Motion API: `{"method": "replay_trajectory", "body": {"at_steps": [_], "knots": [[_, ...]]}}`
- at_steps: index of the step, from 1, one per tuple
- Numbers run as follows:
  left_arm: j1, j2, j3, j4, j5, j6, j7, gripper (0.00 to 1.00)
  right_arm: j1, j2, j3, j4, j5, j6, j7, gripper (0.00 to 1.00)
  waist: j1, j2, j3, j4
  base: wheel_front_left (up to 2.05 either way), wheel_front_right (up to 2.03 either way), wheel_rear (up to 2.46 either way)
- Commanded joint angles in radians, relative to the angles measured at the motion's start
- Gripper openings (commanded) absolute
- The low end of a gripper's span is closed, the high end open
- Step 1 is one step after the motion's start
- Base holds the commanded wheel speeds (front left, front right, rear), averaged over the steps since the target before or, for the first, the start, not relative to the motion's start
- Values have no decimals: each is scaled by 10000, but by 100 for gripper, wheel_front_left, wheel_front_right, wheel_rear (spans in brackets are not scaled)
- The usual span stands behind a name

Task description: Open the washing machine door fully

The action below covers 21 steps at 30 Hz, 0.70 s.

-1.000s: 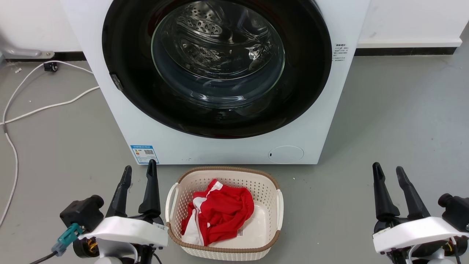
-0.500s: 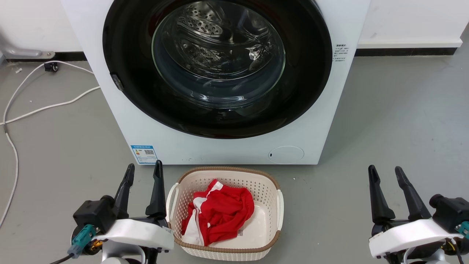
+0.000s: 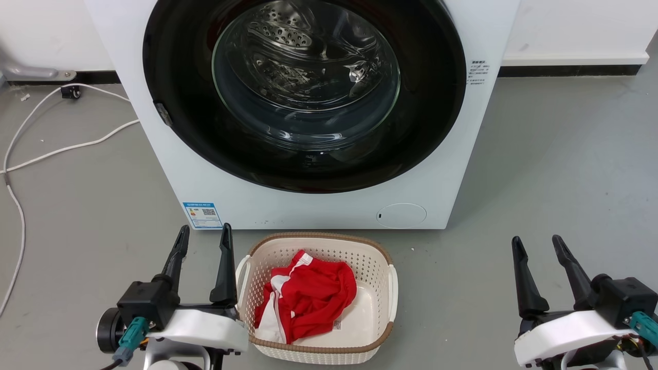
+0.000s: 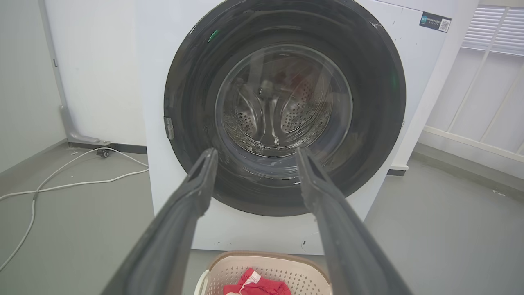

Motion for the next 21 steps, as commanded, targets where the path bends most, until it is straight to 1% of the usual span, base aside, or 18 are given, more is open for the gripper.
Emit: {"method": "replay_trajectory", "body": {"at_steps": [1,21], "knots": [[60,60,-54,-94,249,34,-73,100,60,1,15,-102,-257,-3,-36,100,0,0,-5,5,0,0,0],[148,96,-291,-47,1706,155,-462,100,166,6,42,-331,-1758,-3,-287,100,0,0,27,17,0,0,0]]}}
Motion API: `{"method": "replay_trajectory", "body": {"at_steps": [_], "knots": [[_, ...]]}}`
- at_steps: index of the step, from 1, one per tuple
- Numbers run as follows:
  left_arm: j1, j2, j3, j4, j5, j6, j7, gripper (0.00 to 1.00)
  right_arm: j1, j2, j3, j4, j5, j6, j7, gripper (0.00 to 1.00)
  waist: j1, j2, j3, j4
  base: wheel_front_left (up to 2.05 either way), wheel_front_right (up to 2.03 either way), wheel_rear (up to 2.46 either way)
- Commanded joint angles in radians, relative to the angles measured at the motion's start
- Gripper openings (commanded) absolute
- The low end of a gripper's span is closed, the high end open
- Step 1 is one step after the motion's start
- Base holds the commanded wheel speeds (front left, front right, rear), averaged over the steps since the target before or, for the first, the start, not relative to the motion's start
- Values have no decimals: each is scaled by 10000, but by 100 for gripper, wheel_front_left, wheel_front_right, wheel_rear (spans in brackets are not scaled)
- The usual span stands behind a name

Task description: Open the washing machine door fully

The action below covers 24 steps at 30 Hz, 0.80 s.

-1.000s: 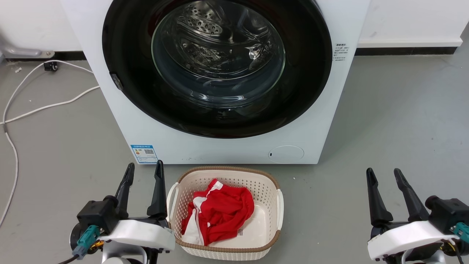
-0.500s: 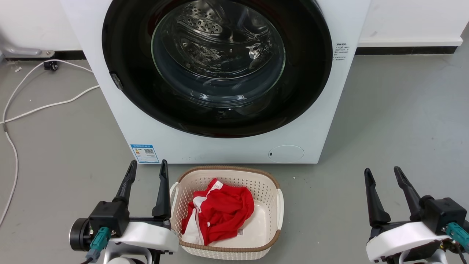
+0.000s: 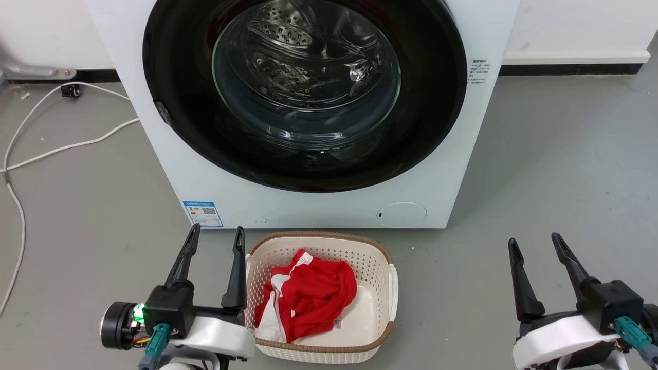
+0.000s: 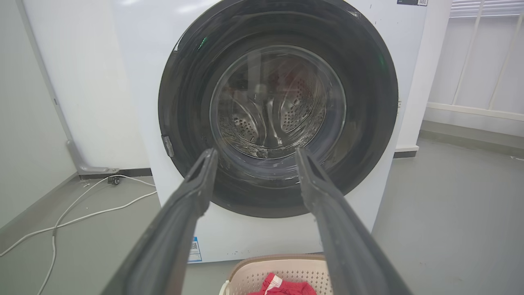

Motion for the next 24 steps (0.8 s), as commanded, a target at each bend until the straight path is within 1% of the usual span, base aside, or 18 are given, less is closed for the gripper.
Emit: {"method": "replay_trajectory", "body": {"at_steps": [1,6,20,21,22,23,24], "knots": [[95,38,-38,-46,215,36,-101,100,49,8,27,-65,-217,-3,-77,100,0,0,-5,5,0,0,0],[122,29,-74,-23,453,65,-168,100,59,9,57,-64,-458,-5,-105,100,0,0,-12,10,0,0,0],[109,-14,-51,50,293,92,-146,100,49,9,-5,36,-188,-5,-23,100,0,0,-23,-7,0,0,0],[105,-16,-49,51,288,92,-146,100,47,9,-9,39,-153,-5,-19,69,0,0,-22,-6,0,0,0],[101,-21,-51,50,275,90,-146,100,47,9,-18,47,-75,-5,-20,13,0,0,-22,-4,0,0,0],[96,-22,-53,51,267,88,-146,100,51,9,-18,51,-53,-5,-24,0,0,0,-22,2,0,0,0],[95,-26,-52,52,265,87,-146,100,58,9,-14,54,-42,-5,-31,0,0,0,-24,7,0,0,0]]}}
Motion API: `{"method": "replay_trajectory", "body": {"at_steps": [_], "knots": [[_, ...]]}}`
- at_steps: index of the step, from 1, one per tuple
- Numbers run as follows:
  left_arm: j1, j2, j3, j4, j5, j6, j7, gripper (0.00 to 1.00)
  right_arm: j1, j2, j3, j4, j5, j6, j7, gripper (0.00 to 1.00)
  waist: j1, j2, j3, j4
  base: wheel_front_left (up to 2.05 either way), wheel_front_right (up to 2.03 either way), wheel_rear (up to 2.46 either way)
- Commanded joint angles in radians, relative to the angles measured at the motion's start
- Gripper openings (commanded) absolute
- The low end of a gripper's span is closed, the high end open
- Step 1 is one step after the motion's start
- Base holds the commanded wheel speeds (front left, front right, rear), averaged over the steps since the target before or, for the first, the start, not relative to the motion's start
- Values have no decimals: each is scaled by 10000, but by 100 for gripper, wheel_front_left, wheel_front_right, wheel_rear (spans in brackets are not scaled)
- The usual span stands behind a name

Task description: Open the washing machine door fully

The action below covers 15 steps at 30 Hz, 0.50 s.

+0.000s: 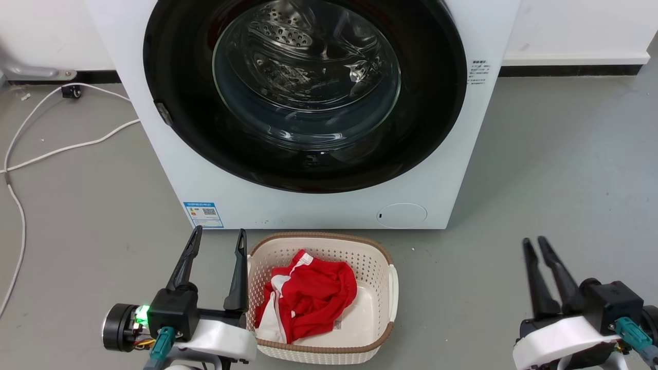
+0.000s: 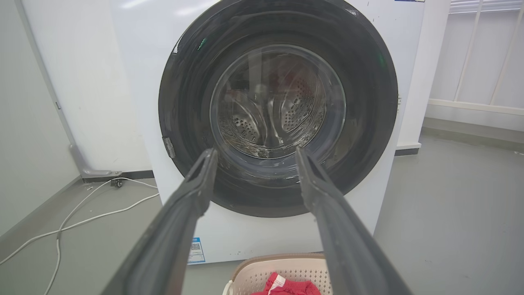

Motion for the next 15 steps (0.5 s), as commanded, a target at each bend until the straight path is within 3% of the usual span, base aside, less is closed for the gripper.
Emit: {"method": "replay_trajectory", "body": {"at_steps": [1,6,10,12,15], "knots": [[46,8,-20,-14,-32,34,-27,100,37,9,-5,-6,60,-7,-37,0,0,0,-1,6,0,0,0],[84,-8,-7,-14,-74,31,-27,100,21,9,-38,-4,438,-7,-148,0,0,0,1,20,0,0,0],[61,-18,1,-15,-71,22,-27,100,-99,9,-69,34,1510,-7,-414,0,0,0,15,33,0,0,0],[42,-21,-4,-29,-80,14,-27,100,-170,8,-139,148,2926,-7,-646,0,0,0,33,45,0,0,0],[13,-25,-2,-67,-92,6,-27,100,-409,12,8,340,6252,-5,-992,0,0,0,69,46,0,0,0]]}}
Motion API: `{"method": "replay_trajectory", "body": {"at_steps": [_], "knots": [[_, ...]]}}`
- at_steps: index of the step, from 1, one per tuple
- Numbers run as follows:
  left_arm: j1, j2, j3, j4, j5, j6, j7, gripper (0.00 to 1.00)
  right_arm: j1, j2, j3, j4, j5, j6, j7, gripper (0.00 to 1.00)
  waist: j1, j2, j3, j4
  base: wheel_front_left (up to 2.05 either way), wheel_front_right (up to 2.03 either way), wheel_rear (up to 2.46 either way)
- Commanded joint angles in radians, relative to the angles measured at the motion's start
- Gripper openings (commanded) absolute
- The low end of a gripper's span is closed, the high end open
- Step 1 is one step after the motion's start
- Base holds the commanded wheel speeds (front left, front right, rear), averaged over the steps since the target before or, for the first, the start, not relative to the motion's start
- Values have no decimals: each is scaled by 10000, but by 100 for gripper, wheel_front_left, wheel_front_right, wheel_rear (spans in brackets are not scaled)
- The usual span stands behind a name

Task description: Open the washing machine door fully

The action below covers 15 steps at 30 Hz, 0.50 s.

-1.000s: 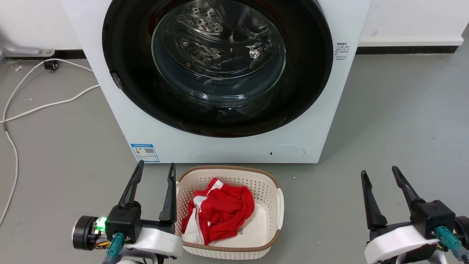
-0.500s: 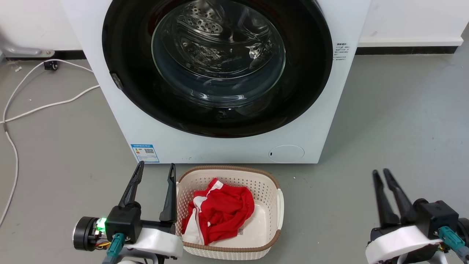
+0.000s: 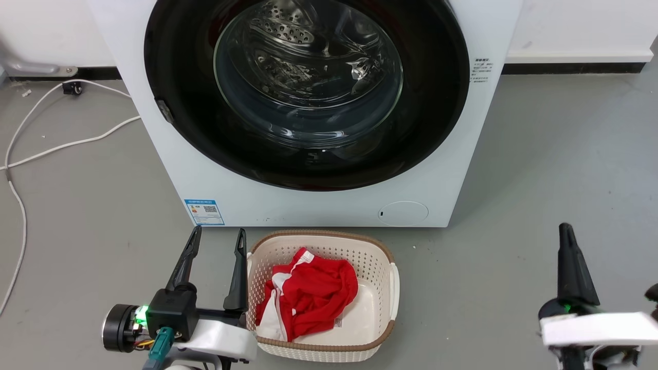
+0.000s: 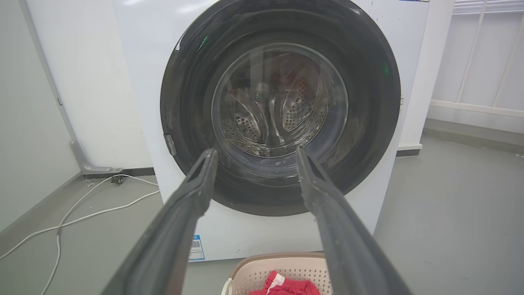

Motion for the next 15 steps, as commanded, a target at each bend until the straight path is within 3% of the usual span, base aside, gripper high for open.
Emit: {"method": "replay_trajectory", "body": {"at_steps": [1,5,8,11,15], "knots": [[-7,4,-7,-46,-9,-21,-27,100,-243,15,40,41,897,-3,-124,0,0,0,17,-5,0,0,0],[-89,-3,11,-97,-35,-25,-27,100,-749,10,-43,253,5445,-3,-357,0,0,0,106,-12,0,0,0],[-159,-10,51,-145,-53,-14,-27,100,-1382,9,-341,349,8004,-3,-411,0,0,0,216,-57,0,0,0],[-226,-15,100,-203,-68,-26,-27,100,-2138,12,-765,712,9419,-3,-408,0,0,0,366,-108,0,0,0],[-417,-20,125,-262,-58,-54,-27,100,-3513,-347,-1379,1670,10342,-3,-340,0,0,0,608,-127,0,0,0]]}}
